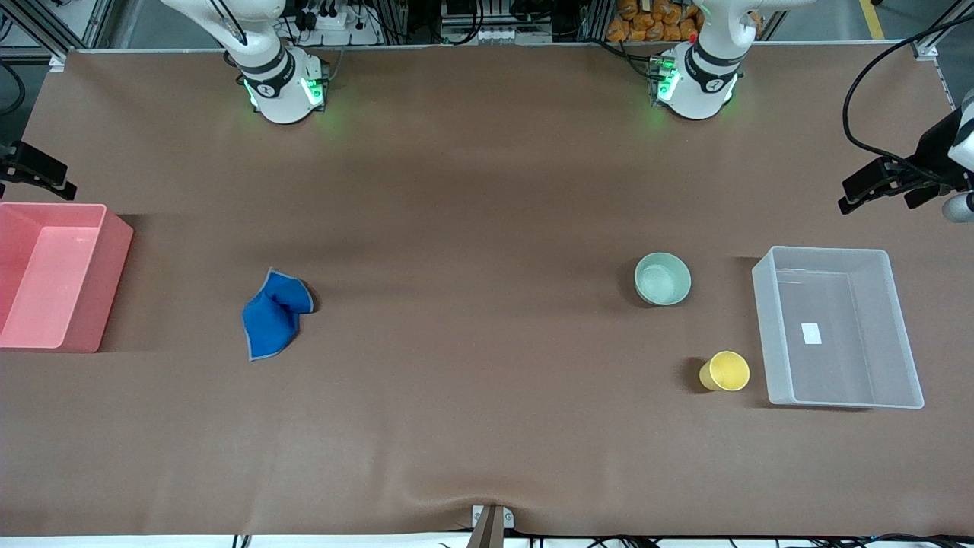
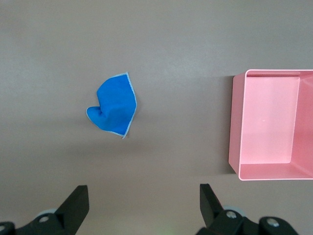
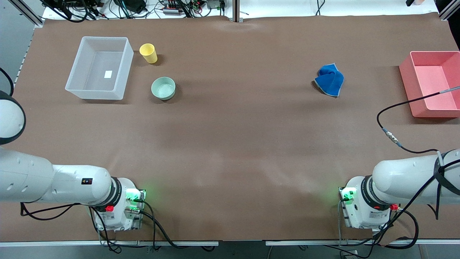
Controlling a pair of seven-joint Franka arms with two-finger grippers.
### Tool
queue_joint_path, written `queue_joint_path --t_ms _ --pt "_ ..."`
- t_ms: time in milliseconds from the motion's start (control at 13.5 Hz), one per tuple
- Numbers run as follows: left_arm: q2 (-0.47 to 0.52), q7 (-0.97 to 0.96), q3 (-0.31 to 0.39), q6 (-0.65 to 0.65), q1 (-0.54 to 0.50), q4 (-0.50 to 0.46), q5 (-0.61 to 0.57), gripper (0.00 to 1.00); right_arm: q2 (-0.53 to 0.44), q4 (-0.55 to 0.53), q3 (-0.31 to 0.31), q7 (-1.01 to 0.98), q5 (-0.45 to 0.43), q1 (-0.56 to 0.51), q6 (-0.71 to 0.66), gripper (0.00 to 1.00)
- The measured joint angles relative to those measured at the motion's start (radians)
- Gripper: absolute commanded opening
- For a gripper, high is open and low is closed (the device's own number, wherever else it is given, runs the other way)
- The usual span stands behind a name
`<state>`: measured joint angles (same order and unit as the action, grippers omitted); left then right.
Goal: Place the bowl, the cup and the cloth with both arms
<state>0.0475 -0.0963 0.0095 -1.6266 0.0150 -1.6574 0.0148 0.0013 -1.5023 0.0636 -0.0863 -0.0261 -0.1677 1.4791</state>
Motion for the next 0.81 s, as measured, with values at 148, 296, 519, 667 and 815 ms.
queue_joint_path --t_ms 148,296,519,667,815 --pt "0.0 0.0 -0.003 0.007 0.0 0.001 0.0 1.0 0.0 0.0 -0.001 0.0 0.0 0.001 0.0 1.0" --pt "0.0 0.0 -0.005 0.01 0.0 0.001 0.001 1.0 0.0 0.0 -0.001 0.0 0.0 0.002 0.0 1.0" --pt "0.0 0.0 -0.006 0.011 0.001 0.001 0.003 1.0 0.0 0.0 -0.002 0.0 0.0 0.002 0.0 1.0" --pt "0.0 0.0 -0.006 0.012 0.002 0.001 0.003 1.0 0.0 0.0 -0.002 0.0 0.0 0.002 0.0 1.0" --pt "-0.004 0.0 -0.006 0.014 0.002 0.001 0.004 1.0 0.0 0.0 -0.002 0.0 0.0 0.002 0.0 1.0"
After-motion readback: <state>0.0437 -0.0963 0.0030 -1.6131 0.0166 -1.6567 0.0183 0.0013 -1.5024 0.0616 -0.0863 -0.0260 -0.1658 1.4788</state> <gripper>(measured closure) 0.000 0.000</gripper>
